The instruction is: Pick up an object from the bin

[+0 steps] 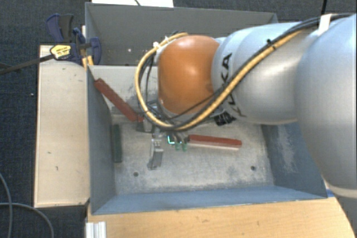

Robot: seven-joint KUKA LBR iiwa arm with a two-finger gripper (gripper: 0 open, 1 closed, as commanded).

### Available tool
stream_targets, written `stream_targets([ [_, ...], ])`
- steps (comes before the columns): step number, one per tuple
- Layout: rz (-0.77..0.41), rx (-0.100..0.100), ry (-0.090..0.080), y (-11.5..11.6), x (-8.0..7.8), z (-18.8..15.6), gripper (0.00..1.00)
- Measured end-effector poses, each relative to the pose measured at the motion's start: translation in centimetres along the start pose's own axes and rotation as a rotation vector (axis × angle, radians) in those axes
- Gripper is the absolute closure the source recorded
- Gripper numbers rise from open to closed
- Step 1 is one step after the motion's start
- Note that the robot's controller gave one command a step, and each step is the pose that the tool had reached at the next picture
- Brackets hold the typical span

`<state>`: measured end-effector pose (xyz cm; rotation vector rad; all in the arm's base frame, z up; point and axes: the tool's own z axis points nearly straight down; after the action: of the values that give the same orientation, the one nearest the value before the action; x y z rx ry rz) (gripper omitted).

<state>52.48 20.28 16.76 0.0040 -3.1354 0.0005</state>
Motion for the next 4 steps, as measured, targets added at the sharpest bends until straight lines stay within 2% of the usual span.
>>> stream_targets([
  [1,0.005,-0.002,-0.007,-0.1,-0.2,-0.4,0.0],
  [2,0.104,-0.004,-0.012,-3.8,-5.1,6.8,0.0],
  [3,0.136,-0.001,-0.006,-5.0,-5.9,9.2,0.0],
  [4,0.193,-0.003,-0.011,-5.2,-5.9,6.5,0.0],
])
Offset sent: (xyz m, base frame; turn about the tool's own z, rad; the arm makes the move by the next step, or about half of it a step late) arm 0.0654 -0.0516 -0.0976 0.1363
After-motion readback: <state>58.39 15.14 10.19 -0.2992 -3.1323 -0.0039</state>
